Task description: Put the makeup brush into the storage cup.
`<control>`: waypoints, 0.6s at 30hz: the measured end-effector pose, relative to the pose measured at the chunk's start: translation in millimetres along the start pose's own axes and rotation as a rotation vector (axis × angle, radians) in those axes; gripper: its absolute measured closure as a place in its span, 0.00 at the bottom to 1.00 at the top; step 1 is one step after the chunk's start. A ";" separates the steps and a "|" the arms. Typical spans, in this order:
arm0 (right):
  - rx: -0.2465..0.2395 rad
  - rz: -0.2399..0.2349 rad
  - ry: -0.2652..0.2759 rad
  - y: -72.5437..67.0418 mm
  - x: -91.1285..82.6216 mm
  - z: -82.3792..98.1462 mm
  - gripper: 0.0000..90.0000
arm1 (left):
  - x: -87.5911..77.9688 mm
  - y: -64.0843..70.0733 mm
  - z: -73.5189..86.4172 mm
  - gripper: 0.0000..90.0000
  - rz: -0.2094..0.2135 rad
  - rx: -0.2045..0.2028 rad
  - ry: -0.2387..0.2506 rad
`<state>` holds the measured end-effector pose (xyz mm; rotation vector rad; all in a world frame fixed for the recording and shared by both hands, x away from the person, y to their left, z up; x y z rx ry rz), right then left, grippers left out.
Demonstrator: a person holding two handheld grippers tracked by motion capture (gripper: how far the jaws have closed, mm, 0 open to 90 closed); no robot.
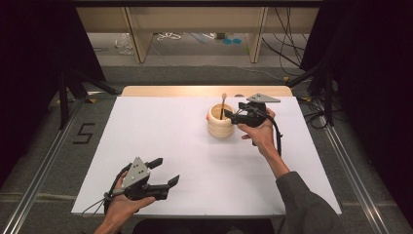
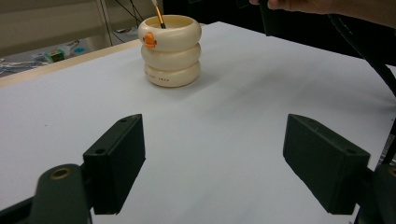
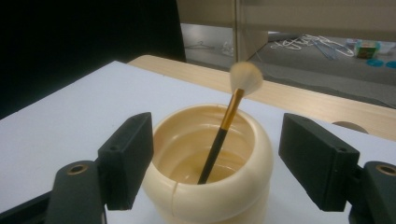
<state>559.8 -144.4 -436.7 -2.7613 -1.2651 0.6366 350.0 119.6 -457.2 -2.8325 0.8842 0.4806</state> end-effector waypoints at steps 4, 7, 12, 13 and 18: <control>-0.006 0.009 0.011 -0.9 -7.6 -0.8 0.25 | -0.1 -0.2 -0.2 0.23 -0.001 -0.001 0.002; -0.020 0.011 0.022 -3.7 -12.9 -2.5 0.24 | -0.1 -0.1 -0.3 0.23 -0.001 -0.005 0.002; -0.034 -0.010 0.028 -14.8 -19.9 -2.0 0.23 | -0.5 -0.1 -0.8 0.23 -0.003 -0.011 0.003; -0.038 -0.009 0.029 -16.4 -21.3 -1.5 0.23 | -0.6 -0.2 -1.0 0.23 -0.003 -0.011 0.004; -0.039 -0.029 0.028 -24.9 -26.5 1.0 0.20 | -0.9 -0.6 -1.6 0.23 -0.006 -0.015 0.008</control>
Point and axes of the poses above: each handheld gripper's, and its own axes: x roughly forward along the jaws, z roughly out of its underside, y roughly to its right, the point moved 7 cm from there along x, roughly forward along the jaws, and after that the axes turned 10 degrees about -z, right-handed, at the moved point
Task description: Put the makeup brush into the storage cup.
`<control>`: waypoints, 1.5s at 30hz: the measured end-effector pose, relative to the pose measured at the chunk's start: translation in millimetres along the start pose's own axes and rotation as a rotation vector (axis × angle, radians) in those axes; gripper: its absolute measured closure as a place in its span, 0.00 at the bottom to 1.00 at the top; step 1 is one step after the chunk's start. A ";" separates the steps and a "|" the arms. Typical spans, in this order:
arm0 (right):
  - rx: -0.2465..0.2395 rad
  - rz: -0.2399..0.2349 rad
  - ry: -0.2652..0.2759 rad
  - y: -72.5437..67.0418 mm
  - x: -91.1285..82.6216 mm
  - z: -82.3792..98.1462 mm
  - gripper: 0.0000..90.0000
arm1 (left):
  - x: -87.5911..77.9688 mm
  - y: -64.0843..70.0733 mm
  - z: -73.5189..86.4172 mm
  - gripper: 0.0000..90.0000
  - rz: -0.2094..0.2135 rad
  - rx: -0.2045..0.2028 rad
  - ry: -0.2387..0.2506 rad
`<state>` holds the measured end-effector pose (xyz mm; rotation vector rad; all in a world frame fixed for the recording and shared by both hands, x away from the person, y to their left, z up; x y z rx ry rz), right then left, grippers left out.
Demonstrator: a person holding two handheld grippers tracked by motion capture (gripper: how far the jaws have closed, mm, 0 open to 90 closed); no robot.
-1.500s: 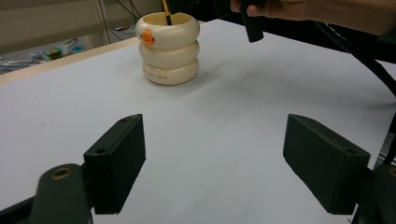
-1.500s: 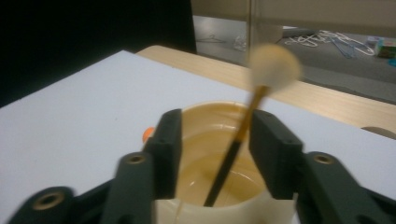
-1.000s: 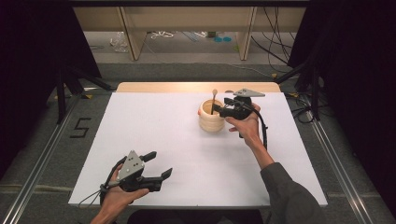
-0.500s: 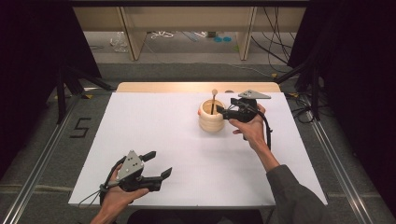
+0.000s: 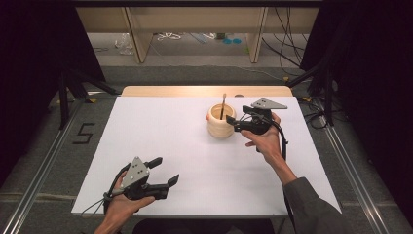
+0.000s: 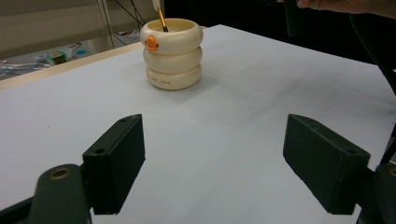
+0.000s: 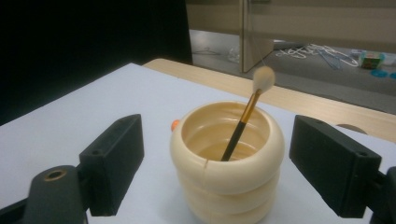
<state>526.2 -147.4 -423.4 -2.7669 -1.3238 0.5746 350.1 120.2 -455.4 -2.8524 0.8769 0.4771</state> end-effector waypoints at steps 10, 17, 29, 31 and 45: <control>-0.009 -0.017 0.023 -16.8 -17.7 1.4 0.19 | -0.5 -0.5 -0.9 0.23 -0.001 0.003 0.006; -0.025 -0.036 0.038 -25.3 -28.8 5.8 0.19 | 0.0 -0.1 -1.3 0.23 0.006 -0.001 0.012; -0.031 -0.039 0.022 -31.0 -44.1 17.5 0.18 | -0.9 -0.9 -1.8 0.23 -0.002 0.003 0.008; -0.049 -0.039 0.035 -30.7 -46.2 17.8 0.18 | -0.9 -0.7 -1.6 0.23 -0.003 -0.003 0.007; -0.022 -0.055 0.020 -38.4 -63.7 31.9 0.18 | -1.2 -1.1 -2.6 0.23 -0.007 -0.004 0.012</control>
Point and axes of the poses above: each handheld gripper's, and its own axes: x roughly forward along the jaws, z roughly out of its underside, y roughly to its right, the point moved 7 cm from there along x, roughly forward along the jaws, and after that the axes turned 10 degrees about -z, right-handed, at the moved point
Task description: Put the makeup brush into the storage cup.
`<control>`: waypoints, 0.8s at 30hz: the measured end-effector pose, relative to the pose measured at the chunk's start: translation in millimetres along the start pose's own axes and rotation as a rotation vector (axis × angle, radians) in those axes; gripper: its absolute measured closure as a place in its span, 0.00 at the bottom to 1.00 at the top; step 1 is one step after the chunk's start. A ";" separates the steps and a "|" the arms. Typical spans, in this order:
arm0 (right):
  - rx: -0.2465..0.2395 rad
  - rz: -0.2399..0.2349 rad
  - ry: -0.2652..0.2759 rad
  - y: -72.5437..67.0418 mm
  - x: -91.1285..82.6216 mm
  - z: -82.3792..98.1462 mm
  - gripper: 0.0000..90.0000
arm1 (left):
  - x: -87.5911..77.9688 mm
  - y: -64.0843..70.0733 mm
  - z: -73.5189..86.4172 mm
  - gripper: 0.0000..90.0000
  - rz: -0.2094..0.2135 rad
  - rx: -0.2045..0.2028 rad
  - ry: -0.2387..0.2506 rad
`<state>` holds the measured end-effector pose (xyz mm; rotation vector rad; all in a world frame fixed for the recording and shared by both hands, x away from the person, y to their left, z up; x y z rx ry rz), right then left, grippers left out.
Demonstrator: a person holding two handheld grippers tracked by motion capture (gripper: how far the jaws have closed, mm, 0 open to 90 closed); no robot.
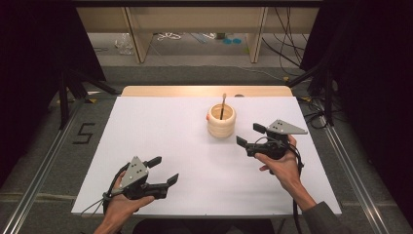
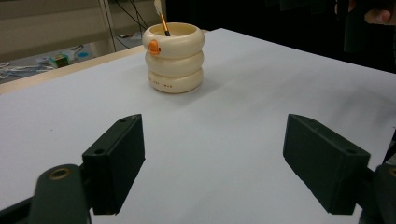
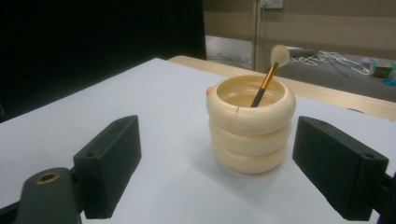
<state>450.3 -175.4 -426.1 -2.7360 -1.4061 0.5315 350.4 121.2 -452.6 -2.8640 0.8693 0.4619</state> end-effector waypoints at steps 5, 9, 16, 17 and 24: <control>0.014 0.003 0.002 -3.2 -8.7 6.4 0.18 | 0.1 0.0 -0.8 0.23 0.005 -0.003 0.009; 0.007 0.008 0.011 -6.2 -13.4 9.8 0.18 | -0.7 -0.4 -1.0 0.23 0.000 0.000 0.005; 0.015 -0.017 0.004 -15.0 -17.5 19.2 0.18 | -1.4 -1.3 -2.6 0.23 -0.005 -0.004 0.015; 0.016 -0.013 0.002 -16.0 -18.1 20.2 0.18 | -1.4 -1.1 -2.7 0.23 -0.005 -0.011 0.017; -0.014 -0.032 0.016 -28.5 -21.8 23.2 0.18 | -2.0 -2.6 -4.1 0.22 -0.014 -0.011 0.030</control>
Point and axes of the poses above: each handheld gripper's, and its own axes: x roughly forward along the jaws, z roughly out of its underside, y roughly to its right, the point moved 7 cm from there along x, roughly forward along the jaws, and after that the axes turned 10 degrees about -z, right-handed, at the moved point
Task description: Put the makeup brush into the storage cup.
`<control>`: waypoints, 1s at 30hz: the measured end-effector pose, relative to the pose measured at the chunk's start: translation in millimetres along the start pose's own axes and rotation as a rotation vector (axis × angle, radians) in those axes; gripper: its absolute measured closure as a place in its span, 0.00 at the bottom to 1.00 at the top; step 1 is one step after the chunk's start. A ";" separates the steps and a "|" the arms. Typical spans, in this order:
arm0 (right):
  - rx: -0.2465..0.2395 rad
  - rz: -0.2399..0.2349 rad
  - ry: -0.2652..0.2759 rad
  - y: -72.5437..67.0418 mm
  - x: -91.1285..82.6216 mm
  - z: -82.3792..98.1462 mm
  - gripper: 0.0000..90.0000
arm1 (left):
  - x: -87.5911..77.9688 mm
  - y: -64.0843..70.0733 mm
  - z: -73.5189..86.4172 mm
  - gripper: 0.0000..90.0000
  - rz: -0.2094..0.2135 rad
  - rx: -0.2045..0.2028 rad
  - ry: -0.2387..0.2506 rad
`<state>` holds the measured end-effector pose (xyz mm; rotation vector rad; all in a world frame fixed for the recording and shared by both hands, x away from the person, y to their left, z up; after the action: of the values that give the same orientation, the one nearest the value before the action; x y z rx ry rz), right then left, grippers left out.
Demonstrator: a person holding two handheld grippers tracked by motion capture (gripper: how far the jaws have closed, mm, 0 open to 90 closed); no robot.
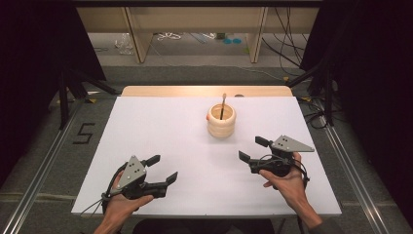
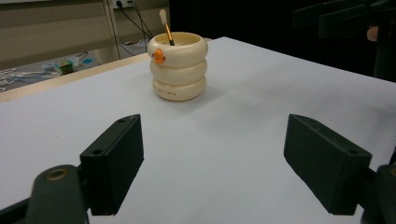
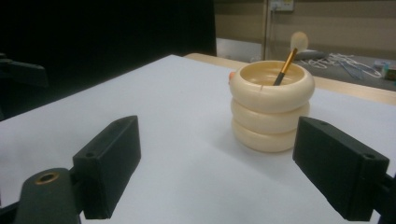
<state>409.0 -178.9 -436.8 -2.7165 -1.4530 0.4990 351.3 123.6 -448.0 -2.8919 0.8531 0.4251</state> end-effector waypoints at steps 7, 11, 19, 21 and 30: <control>0.012 -0.017 -0.011 -4.0 -2.2 11.1 0.18 | 0.5 -1.1 0.2 0.19 -0.006 -0.002 -0.003; 0.021 -0.009 -0.019 -5.8 -6.8 13.5 0.18 | 0.4 -2.2 -0.2 0.18 -0.011 -0.004 0.000; 0.021 -0.023 -0.029 -12.5 -12.7 21.0 0.18 | 0.8 -2.6 -0.4 0.18 -0.018 -0.016 0.003; 0.007 -0.027 -0.026 -14.0 -13.7 22.3 0.18 | 0.8 -3.0 -0.7 0.18 -0.022 -0.021 0.007; -0.002 -0.022 -0.013 -20.7 -21.6 25.1 0.18 | 0.9 -3.1 -0.5 0.18 -0.024 -0.027 0.006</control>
<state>374.0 -188.1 -451.3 -2.7008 -1.4861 0.5147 353.9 125.7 -447.7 -2.9267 0.8183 0.4286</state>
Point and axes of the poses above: each handheld gripper's, and its own axes: x roughly forward along the jaws, z roughly out of its underside, y roughly to its right, the point moved 7 cm from there along x, roughly forward along the jaws, and after that the axes turned 10 degrees about -z, right-handed, at the moved point
